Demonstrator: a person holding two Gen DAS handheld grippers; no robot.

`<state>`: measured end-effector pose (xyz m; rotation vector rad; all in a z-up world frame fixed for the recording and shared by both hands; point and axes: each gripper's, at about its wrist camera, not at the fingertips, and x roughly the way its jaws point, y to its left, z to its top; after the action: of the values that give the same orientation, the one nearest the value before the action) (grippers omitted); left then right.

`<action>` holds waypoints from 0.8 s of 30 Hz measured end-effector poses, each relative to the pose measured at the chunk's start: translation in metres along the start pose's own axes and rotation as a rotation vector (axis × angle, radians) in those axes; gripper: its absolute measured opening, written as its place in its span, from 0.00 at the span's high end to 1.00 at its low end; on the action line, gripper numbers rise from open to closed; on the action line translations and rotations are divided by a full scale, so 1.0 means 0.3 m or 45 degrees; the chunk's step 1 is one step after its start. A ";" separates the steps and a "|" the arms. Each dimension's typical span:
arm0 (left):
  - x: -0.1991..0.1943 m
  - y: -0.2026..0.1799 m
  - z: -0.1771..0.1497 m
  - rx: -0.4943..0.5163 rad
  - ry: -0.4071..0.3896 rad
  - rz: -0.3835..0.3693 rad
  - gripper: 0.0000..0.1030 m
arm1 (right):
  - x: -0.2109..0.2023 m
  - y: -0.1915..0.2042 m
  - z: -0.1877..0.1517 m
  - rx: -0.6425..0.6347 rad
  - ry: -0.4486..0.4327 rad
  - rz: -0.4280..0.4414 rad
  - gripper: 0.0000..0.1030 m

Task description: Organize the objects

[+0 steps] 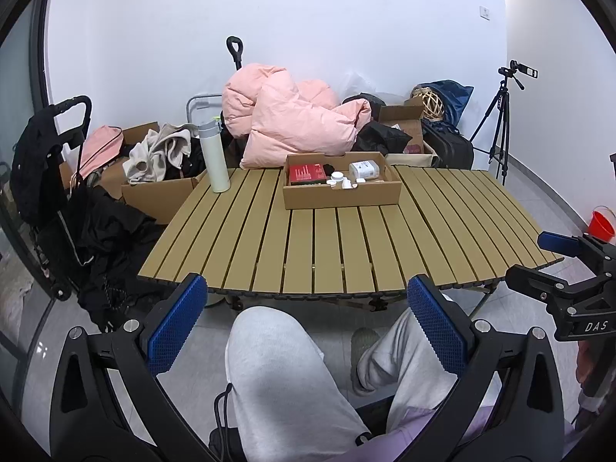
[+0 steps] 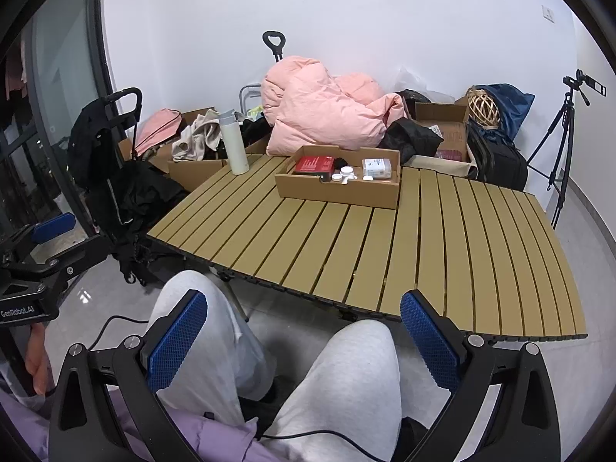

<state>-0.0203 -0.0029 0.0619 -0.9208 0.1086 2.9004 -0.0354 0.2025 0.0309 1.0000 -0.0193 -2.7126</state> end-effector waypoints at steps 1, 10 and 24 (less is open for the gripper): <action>0.000 -0.001 0.000 0.000 0.000 0.001 0.00 | 0.001 0.000 -0.001 0.000 0.000 -0.001 0.01; 0.004 0.002 -0.002 0.000 0.004 0.005 0.00 | 0.004 0.003 -0.005 -0.004 0.003 0.003 0.01; 0.004 0.005 -0.012 0.000 -0.008 0.020 0.00 | 0.007 -0.009 -0.006 0.007 0.000 -0.006 0.01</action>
<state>-0.0194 -0.0046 0.0584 -0.9144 0.1161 2.9178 -0.0363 0.2048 0.0279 1.0030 -0.0244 -2.7182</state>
